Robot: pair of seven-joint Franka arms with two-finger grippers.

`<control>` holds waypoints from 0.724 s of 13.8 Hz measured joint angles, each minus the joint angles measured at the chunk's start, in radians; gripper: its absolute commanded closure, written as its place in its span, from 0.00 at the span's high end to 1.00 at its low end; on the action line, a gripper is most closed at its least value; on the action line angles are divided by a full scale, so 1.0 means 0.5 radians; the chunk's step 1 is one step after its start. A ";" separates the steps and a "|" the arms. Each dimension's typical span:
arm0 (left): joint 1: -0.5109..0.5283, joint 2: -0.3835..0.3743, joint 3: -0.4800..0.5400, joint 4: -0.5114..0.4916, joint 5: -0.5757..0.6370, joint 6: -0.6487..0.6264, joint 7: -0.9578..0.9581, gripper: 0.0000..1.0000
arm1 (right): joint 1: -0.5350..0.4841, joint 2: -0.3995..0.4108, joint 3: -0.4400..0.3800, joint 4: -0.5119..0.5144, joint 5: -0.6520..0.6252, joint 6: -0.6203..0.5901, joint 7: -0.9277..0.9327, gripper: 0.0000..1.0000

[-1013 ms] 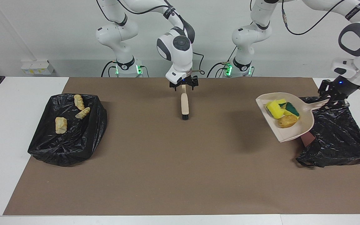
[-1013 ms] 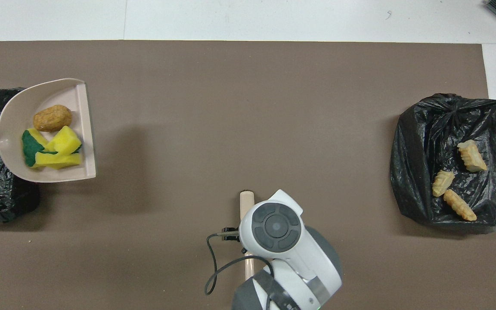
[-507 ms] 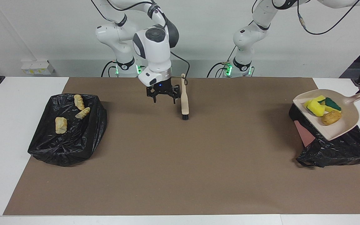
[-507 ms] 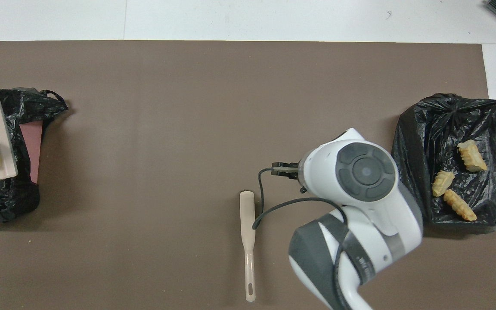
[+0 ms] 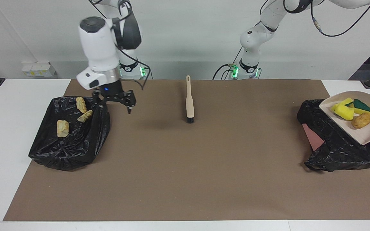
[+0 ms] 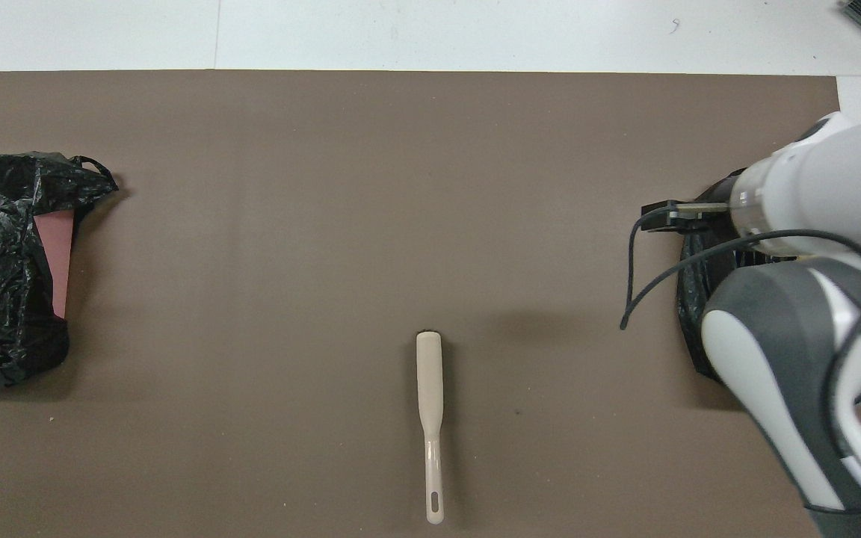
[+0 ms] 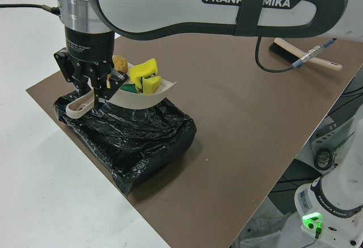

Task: Sweep and dump trash in bin
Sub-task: 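Tip the dustpan into the bag while the right gripper drops the brush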

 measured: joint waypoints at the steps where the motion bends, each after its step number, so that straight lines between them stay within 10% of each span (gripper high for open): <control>1: -0.004 0.001 -0.007 0.000 0.080 0.053 0.000 0.00 | 0.001 -0.018 -0.057 0.063 0.000 -0.091 -0.047 1.00; 10: -0.203 0.081 -0.045 -0.088 0.691 0.361 -0.139 0.00 | 0.002 -0.215 -0.202 0.316 0.011 -0.693 -0.177 1.00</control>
